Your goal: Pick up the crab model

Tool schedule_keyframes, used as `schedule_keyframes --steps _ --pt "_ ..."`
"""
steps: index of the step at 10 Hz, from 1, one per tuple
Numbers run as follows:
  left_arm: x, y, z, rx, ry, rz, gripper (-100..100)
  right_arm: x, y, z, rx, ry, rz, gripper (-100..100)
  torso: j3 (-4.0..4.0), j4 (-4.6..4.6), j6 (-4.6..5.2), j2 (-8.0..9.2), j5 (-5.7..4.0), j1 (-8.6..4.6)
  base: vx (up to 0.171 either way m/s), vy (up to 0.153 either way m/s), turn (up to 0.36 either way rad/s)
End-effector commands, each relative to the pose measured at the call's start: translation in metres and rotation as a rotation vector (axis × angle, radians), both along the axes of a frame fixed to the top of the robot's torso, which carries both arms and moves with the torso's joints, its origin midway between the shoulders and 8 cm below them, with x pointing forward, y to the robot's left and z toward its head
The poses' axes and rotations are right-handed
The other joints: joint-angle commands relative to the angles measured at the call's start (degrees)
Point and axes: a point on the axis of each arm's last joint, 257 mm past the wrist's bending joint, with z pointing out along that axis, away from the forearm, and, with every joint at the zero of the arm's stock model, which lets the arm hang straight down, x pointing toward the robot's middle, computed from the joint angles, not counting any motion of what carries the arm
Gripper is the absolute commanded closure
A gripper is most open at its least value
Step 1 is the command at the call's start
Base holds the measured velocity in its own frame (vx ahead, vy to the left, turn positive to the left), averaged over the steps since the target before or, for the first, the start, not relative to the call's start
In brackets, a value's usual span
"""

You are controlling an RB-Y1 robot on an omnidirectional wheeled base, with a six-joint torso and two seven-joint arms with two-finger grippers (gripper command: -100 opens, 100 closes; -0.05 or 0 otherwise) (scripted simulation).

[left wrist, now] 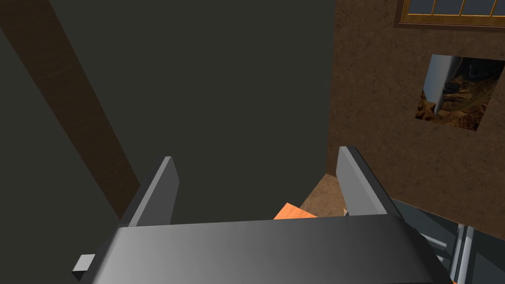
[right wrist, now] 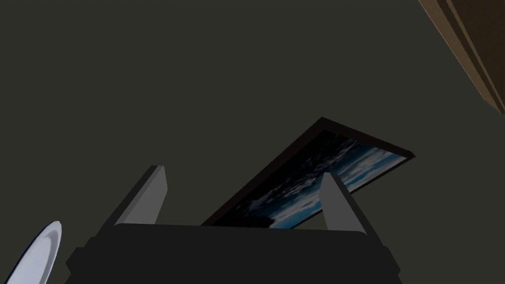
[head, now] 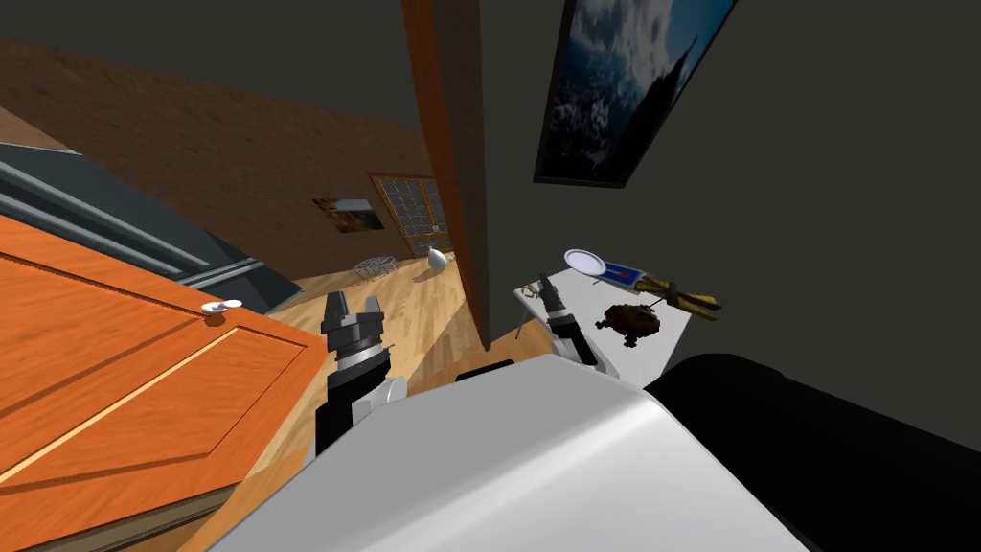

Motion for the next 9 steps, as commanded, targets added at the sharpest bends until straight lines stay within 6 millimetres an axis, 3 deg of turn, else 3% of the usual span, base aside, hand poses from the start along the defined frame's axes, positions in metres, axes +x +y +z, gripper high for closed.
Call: schedule_keyframes --steps 1,6,9 --pt "0.0 0.0 0.0 0.0 0.0 0.0 0 0.001 -0.003 -0.003 -0.035 0.015 0.004 -100 0.0 0.0 0.0 0.0 0.0 0.0 -0.107 0.059 0.016" --pt "0.0 0.0 0.0 0.0 0.0 0.0 0 0.004 -0.031 -0.038 -0.235 0.118 -0.013 -100 -0.17 -0.06 -0.01 -0.3 -0.02 -0.08 -0.092 0.065 0.069" --pt "0.0 0.0 0.0 0.0 0.0 0.0 0 0.005 -0.038 -0.046 -0.323 0.149 -0.005 -100 -0.19 -0.07 -0.01 -0.33 -0.02 -0.12 -0.067 0.05 0.047"
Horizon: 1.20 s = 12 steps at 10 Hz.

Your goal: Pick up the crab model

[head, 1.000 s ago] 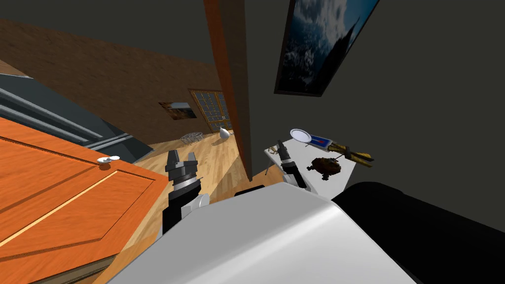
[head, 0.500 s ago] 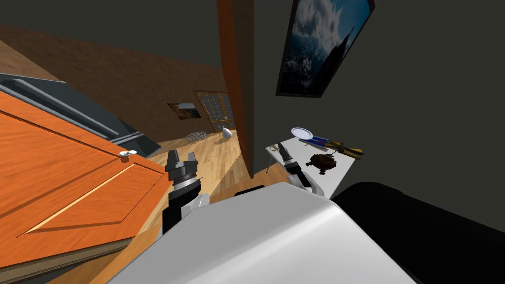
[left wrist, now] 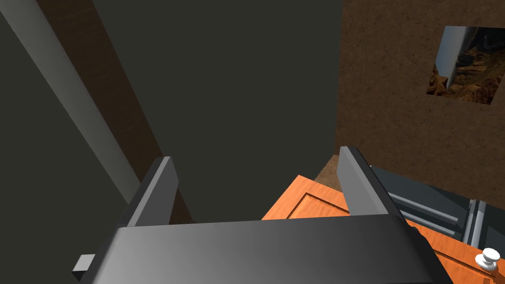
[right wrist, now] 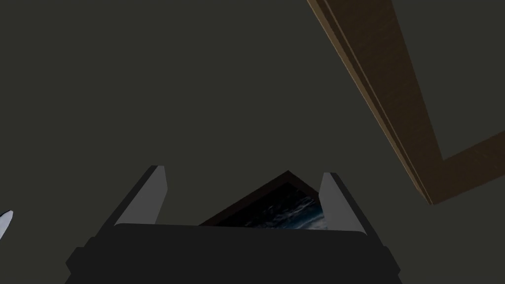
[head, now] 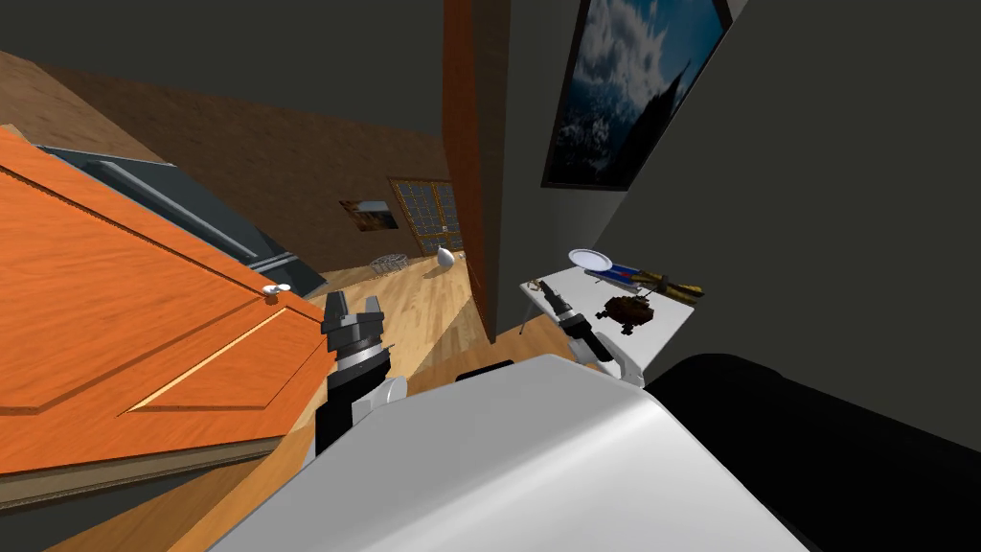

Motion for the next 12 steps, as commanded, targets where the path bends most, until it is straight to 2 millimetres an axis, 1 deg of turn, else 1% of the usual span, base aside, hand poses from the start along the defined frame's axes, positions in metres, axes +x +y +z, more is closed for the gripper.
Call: schedule_keyframes --steps 1,2,3,4,5,6,7,8,9,10,11,12 --pt "0.0 0.0 0.0 0.0 0.0 0.0 0 0.0 -0.01 -0.01 -0.077 0.032 -0.004 -100 0.0 0.0 0.0 0.0 0.0 0.0 -0.054 0.053 0.068" --pt "0.0 0.0 0.0 0.0 0.0 0.0 0 0.001 -0.01 -0.009 -0.087 0.034 0.001 -100 -0.01 -0.01 -0.01 -0.01 0.0 0.03 -0.045 0.047 0.036" --pt "0.0 0.0 0.0 0.0 0.0 0.0 0 0.0 -0.02 -0.019 -0.154 0.061 -0.005 -100 -0.03 -0.01 -0.01 -0.06 0.0 0.01 -0.057 0.056 0.061" --pt "0.0 0.0 0.0 0.0 0.0 0.0 0 0.001 -0.02 -0.018 -0.164 0.063 0.001 -100 -0.02 -0.01 -0.01 -0.03 0.0 0.04 -0.042 0.041 0.04" --pt "0.0 0.0 0.0 0.0 0.0 0.0 0 0.0 -0.03 -0.028 -0.236 0.092 -0.004 -100 -0.04 -0.01 0.0 -0.07 0.0 -0.01 -0.037 0.045 0.085" --pt "0.0 0.0 0.0 0.0 0.0 0.0 0 0.001 -0.03 -0.027 -0.245 0.093 0.001 -100 -0.05 -0.02 -0.02 -0.09 0.0 -0.01 -0.033 0.043 0.036" --pt "0.0 0.0 0.0 0.0 0.0 0.0 0 0.0 -0.04 -0.037 -0.322 0.122 -0.001 -100 -0.06 -0.02 0.0 -0.11 -0.01 -0.01 -0.036 0.052 0.075" --pt "0.0 0.0 0.0 0.0 0.0 0.0 0 0.001 -0.04 -0.036 -0.33 0.123 0.003 -100 -0.06 -0.03 -0.01 -0.11 0.0 0.01 -0.035 0.038 0.036" --pt "0.0 0.0 0.0 0.0 0.0 0.0 0 0.0 -0.051 -0.046 -0.41 0.153 0.001 -100 -0.06 -0.02 0.0 -0.11 0.0 -0.02 -0.036 0.043 0.085" --pt "0.0 0.0 0.0 0.0 0.0 0.0 0 0.0 -0.051 -0.045 -0.418 0.154 0.006 -100 -0.07 -0.03 -0.01 -0.11 -0.01 -0.02 -0.023 0.034 0.035" --pt "0.0 0.0 0.0 0.0 0.0 0.0 0 -0.002 -0.063 -0.055 -0.5 0.184 0.006 -100 -0.08 -0.03 0.0 -0.14 -0.01 -0.04 -0.015 0.038 0.079" --pt "0.0 0.0 0.0 0.0 0.0 0.0 0 -0.001 -0.063 -0.054 -0.509 0.184 0.011 -100 -0.1 -0.04 -0.01 -0.17 -0.01 -0.03 -0.011 0.031 0.037"
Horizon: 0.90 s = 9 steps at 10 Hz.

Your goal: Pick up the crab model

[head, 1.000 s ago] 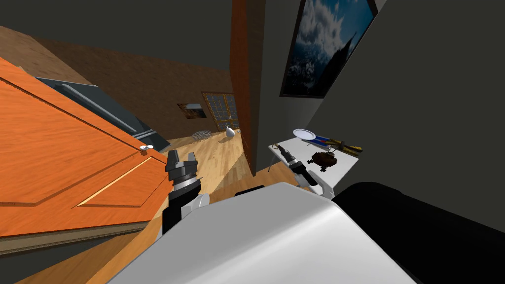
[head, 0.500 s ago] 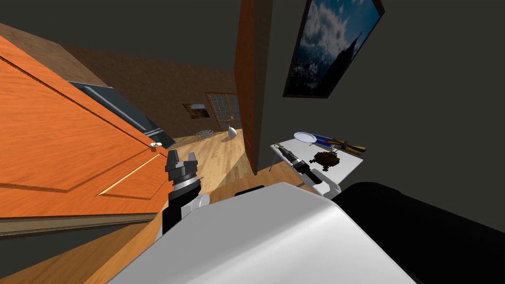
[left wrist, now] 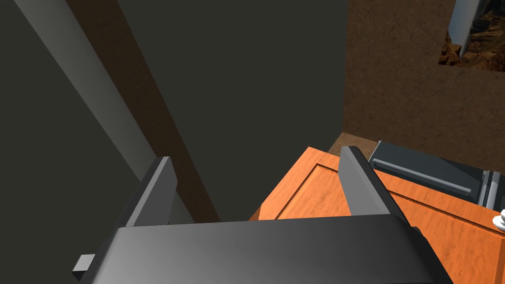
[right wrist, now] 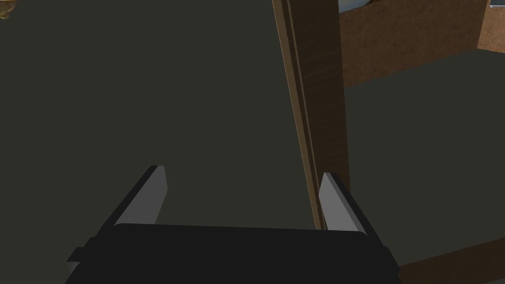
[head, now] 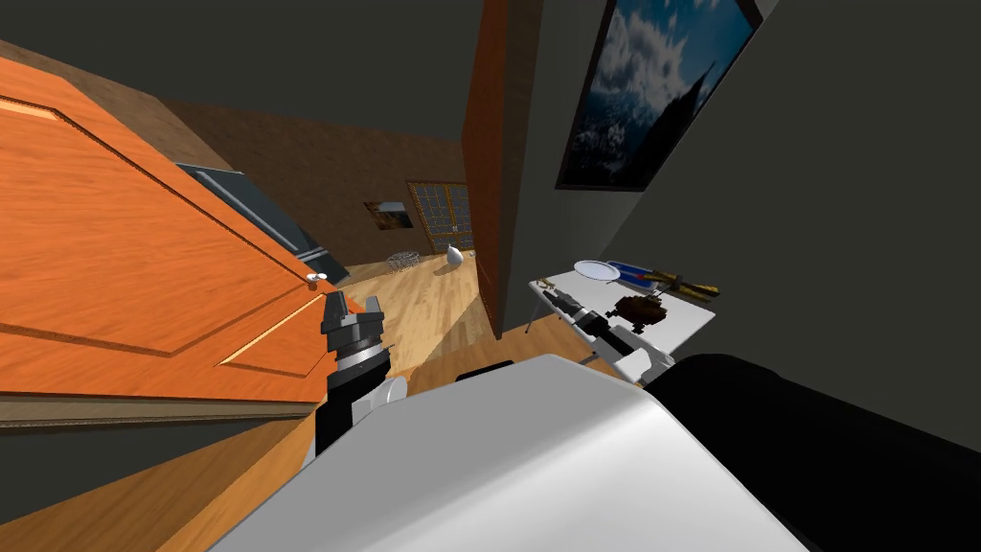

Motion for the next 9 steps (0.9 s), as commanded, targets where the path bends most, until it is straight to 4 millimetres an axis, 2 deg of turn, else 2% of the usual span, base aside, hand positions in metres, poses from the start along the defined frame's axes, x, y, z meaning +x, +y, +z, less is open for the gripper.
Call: schedule_keyframes --steps 1,2,3,4,5,6,8,9 --pt "0.0 0.0 0.0 0.0 0.0 0.0 0 -0.002 -0.014 -0.01 -0.098 0.035 0.002 -100 0.0 0.0 0.0 0.0 0.0 0.0 -0.014 0.039 0.055" --pt "0.0 0.0 0.0 0.0 0.0 0.0 0 -0.001 -0.014 -0.009 -0.109 0.037 0.009 -100 0.0 0.0 -0.01 0.0 0.0 0.02 -0.012 0.033 0.043" --pt "0.0 0.0 0.0 0.0 0.0 0.0 0 -0.003 -0.026 -0.018 -0.194 0.068 0.012 -100 0.0 0.0 0.0 0.0 0.0 0.01 -0.009 0.04 0.094" --pt "0.0 0.0 0.0 0.0 0.0 0.0 0 -0.003 -0.027 -0.017 -0.204 0.069 0.018 -100 -0.01 -0.01 -0.01 -0.02 0.0 0.02 -0.004 0.027 0.037" --pt "0.0 0.0 0.0 0.0 0.0 0.0 0 -0.005 -0.039 -0.026 -0.294 0.1 0.025 -100 -0.02 -0.01 0.0 -0.03 -0.01 -0.01 0.007 0.025 0.071" --pt "0.0 0.0 0.0 0.0 0.0 0.0 0 -0.005 -0.04 -0.026 -0.3 0.101 0.029 -100 -0.03 -0.01 -0.01 -0.06 -0.01 -0.02 0.007 0.019 0.036" --pt "0.0 0.0 0.0 0.0 0.0 0.0 0 -0.012 -0.066 -0.043 -0.474 0.163 0.046 -100 -0.05 -0.02 -0.01 -0.08 -0.01 -0.04 0.011 0.03 0.102" --pt "0.0 0.0 0.0 0.0 0.0 0.0 0 -0.011 -0.067 -0.041 -0.495 0.166 0.058 -100 -0.07 -0.03 -0.02 -0.12 -0.01 -0.02 0.014 0.023 0.034"
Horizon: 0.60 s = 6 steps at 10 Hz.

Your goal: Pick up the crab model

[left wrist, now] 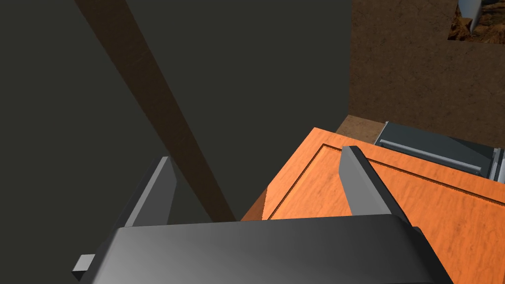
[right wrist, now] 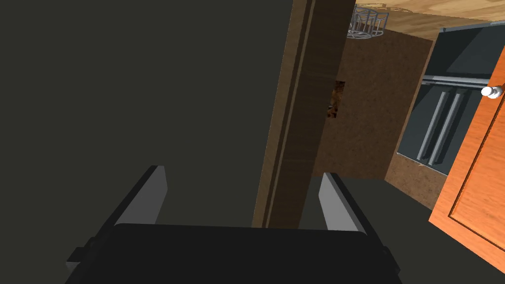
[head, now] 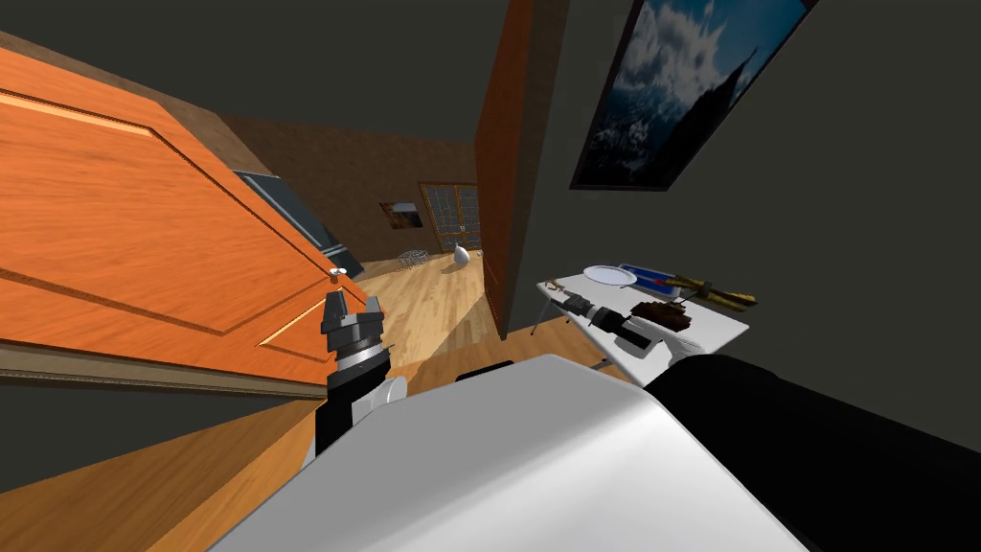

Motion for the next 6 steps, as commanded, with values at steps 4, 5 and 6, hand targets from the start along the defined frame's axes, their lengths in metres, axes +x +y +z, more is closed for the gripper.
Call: schedule_keyframes --steps 4,5,6 --pt "0.0 0.0 0.0 0.0 0.0 0.0 0 -0.013 -0.045 -0.021 -0.292 0.106 0.053 -100 -0.03 -0.01 -0.01 -0.05 -0.01 -0.06 0.031 0.013 0.067" --pt "0.0 0.0 0.0 0.0 0.0 0.0 0 -0.012 -0.045 -0.02 -0.311 0.11 0.063 -100 -0.08 -0.03 -0.03 -0.14 -0.03 -0.06 0.042 0.004 0.047" --pt "0.0 0.0 0.0 0.0 0.0 0.0 0 -0.017 -0.059 -0.026 -0.402 0.144 0.085 -100 -0.07 -0.03 0.0 -0.11 -0.02 -0.07 0.038 0.001 0.062"
